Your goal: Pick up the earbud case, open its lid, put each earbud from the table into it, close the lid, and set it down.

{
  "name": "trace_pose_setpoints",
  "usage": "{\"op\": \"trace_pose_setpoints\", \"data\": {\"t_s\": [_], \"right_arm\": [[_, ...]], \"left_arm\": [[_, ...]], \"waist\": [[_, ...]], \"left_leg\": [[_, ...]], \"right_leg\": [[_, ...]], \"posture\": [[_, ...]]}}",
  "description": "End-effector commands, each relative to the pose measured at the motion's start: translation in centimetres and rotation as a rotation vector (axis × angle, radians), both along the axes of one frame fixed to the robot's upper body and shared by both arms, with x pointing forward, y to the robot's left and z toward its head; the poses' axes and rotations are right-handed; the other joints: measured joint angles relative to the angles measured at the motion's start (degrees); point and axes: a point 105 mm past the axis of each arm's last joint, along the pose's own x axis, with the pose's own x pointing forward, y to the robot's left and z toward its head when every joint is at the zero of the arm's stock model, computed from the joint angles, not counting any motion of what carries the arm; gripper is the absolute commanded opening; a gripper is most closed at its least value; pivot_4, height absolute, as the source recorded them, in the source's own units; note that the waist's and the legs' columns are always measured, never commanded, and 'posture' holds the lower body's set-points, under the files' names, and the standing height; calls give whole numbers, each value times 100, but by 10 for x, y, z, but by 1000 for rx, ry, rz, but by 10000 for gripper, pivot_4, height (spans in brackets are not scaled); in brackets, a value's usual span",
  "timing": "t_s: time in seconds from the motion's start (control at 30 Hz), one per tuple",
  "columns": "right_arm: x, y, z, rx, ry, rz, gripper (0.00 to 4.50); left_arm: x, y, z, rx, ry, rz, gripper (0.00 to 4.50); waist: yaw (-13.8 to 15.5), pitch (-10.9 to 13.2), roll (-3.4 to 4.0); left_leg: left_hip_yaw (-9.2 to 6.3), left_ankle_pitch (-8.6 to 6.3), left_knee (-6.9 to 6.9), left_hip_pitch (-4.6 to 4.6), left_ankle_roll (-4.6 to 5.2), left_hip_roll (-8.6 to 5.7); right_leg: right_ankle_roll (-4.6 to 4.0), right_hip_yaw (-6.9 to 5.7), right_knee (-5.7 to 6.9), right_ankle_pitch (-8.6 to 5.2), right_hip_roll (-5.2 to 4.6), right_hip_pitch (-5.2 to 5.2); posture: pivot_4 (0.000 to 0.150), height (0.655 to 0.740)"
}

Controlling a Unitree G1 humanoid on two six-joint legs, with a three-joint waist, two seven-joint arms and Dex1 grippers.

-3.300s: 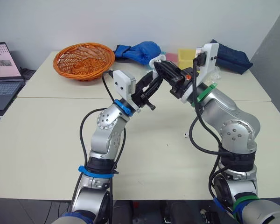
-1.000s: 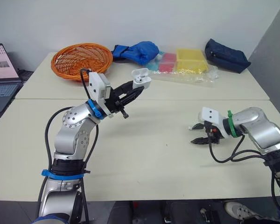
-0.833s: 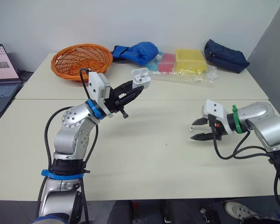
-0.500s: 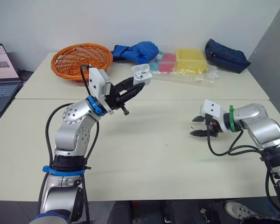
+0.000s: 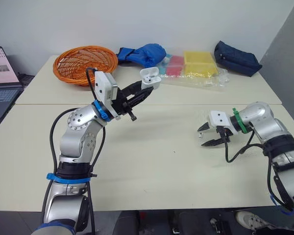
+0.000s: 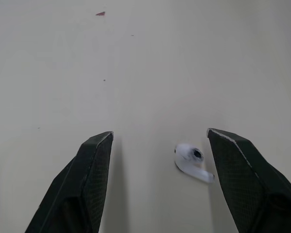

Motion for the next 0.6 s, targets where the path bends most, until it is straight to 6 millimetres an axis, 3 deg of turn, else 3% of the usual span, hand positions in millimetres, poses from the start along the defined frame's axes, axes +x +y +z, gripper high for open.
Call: {"op": "trace_pose_setpoints", "data": {"t_s": [0.03, 0.43, 0.6], "right_arm": [[11, 1, 9, -33, -19, 14, 32174], [10, -13, -5, -175, -8, 65, 32174], [16, -7, -3, -177, -35, 58, 17328]], "left_arm": [[-5, -4, 12, -8, -55, -11, 7976], [-7, 1, 10, -7, -53, 7, 7976], [-6, 0, 11, -8, -55, 5, 7976]], "waist": [[-3, 0, 0], [19, 0, 1], [11, 0, 1]], "left_leg": [[2, 0, 1, 1, 0, 1], [4, 0, 0, 1, 0, -3], [3, 1, 3, 8, -1, -2]], "right_leg": [[0, 1, 1, 0, 0, -1], [-28, 1, 1, 16, -8, 2], [-30, 1, 4, 21, -7, 6]], "posture": [[1500, 7400], [1500, 7400], [1500, 7400]]}}
